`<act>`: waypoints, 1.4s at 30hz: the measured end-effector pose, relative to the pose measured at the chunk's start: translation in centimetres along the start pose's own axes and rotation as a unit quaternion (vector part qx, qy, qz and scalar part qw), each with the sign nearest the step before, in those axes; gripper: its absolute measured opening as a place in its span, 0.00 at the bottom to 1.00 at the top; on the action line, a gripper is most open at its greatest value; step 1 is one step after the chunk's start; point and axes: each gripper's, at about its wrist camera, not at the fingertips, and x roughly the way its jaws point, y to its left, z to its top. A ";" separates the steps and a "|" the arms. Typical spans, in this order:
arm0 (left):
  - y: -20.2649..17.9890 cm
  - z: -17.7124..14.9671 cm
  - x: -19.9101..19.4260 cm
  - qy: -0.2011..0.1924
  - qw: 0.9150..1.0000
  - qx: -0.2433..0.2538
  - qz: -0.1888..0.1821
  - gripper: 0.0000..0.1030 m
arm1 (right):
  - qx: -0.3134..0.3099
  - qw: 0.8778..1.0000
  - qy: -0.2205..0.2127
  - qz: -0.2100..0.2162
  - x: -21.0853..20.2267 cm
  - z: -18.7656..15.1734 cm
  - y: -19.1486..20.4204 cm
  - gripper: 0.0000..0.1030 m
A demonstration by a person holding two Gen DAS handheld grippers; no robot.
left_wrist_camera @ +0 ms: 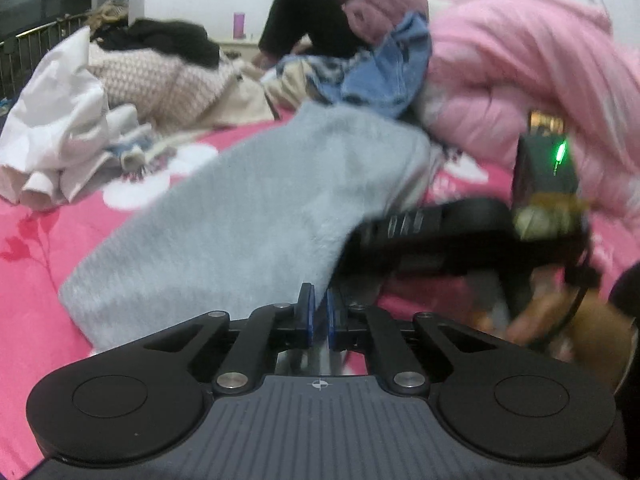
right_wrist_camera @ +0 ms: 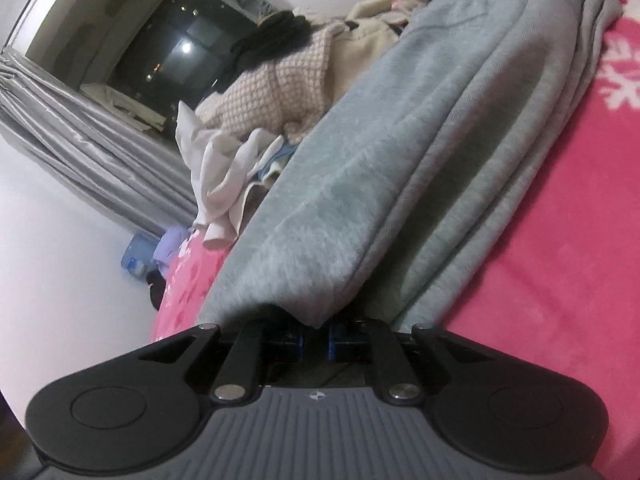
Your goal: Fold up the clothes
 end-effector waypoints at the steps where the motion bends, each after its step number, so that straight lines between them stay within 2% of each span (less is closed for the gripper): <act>1: -0.1 0.0 -0.1 -0.003 1.000 0.006 0.006 0.05 | -0.005 1.000 0.000 -0.001 -0.2 0.1 0.1 0.11; 4: -0.7 0.4 -0.8 -0.023 0.999 0.026 0.025 0.08 | -0.009 1.000 0.005 0.001 -0.6 0.2 0.1 0.14; 7: -1.6 0.7 -0.6 -0.032 0.996 0.072 0.040 0.31 | 0.008 1.000 0.005 0.006 -1.0 0.3 0.0 0.17; 9: -2.2 0.6 0.3 -0.026 0.993 0.099 0.054 0.30 | 0.021 1.000 0.004 0.010 -1.4 0.4 -0.2 0.19; 10: -2.3 0.4 0.8 -0.022 0.992 0.108 0.062 0.26 | 0.023 1.000 0.004 0.011 -1.5 0.5 -0.2 0.19; 11: -2.4 0.3 1.1 -0.022 0.992 0.106 0.067 0.11 | 0.028 1.000 0.004 0.012 -1.6 0.5 -0.3 0.19; 13: -2.2 0.3 0.9 -0.028 0.994 0.091 0.055 0.04 | 0.042 0.999 0.004 0.016 -1.5 0.6 -0.8 0.19; 16: -2.5 0.1 0.4 -0.025 0.992 0.116 0.038 0.02 | 0.071 0.997 0.001 0.025 -1.2 0.7 -1.8 0.19; 19: -2.9 -1.2 1.4 0.001 0.988 0.148 0.042 0.02 | 0.095 0.995 0.012 0.030 -0.7 0.9 -2.7 0.15; 21: -3.1 -2.0 1.9 0.003 0.985 0.167 0.053 0.02 | 0.100 0.994 0.033 0.021 -1.0 1.6 -3.0 0.15; 23: -3.4 -2.3 2.0 0.002 0.982 0.177 0.058 0.02 | 0.081 0.995 0.055 -0.007 -2.4 2.7 -2.6 0.16; 24: -3.5 -2.4 2.0 0.001 0.982 0.181 0.061 0.03 | 0.060 0.996 0.055 -0.034 -3.5 3.4 -2.2 0.17; 26: -3.6 -2.5 2.0 0.001 0.981 0.183 0.062 0.05 | 0.005 0.995 0.024 -0.095 -6.3 4.5 -1.1 0.22; 27: -3.5 -2.6 1.9 0.000 0.981 0.182 0.061 0.05 | -0.023 0.994 0.002 -0.110 -7.6 4.8 -0.4 0.22; 30: -3.7 -2.7 1.8 -0.001 0.980 0.188 0.063 0.05 | -0.068 0.993 -0.012 -0.095 -8.7 5.2 1.4 0.22; 32: -3.9 -2.7 1.9 -0.001 0.979 0.193 0.065 0.07 | -0.118 0.990 0.002 -0.072 -7.6 4.9 3.3 0.21; 35: -3.8 -2.8 1.9 0.000 0.980 0.190 0.064 0.09 | -0.205 0.977 0.047 -0.045 -4.9 3.6 5.7 0.21; 37: -3.5 -2.7 1.8 0.007 0.983 0.175 0.058 0.10 | -0.248 0.963 0.078 -0.075 -2.0 2.4 5.4 0.17; 38: -3.3 -2.6 1.6 0.013 0.986 0.160 0.049 0.11 | -0.261 0.956 0.093 -0.096 -0.7 1.7 4.6 0.12; 39: -3.0 -2.5 1.3 0.023 0.989 0.140 0.035 0.11 | -0.252 0.958 0.094 -0.097 -0.2 1.4 3.2 0.10; 41: -1.9 -2.8 0.7 0.057 0.994 0.091 0.006 0.12 | -0.196 0.974 0.087 -0.072 -0.6 2.0 1.6 0.09; 42: -1.3 -2.9 0.1 0.066 0.996 0.067 -0.004 0.12 | -0.187 0.976 0.088 -0.068 -0.7 2.2 1.5 0.08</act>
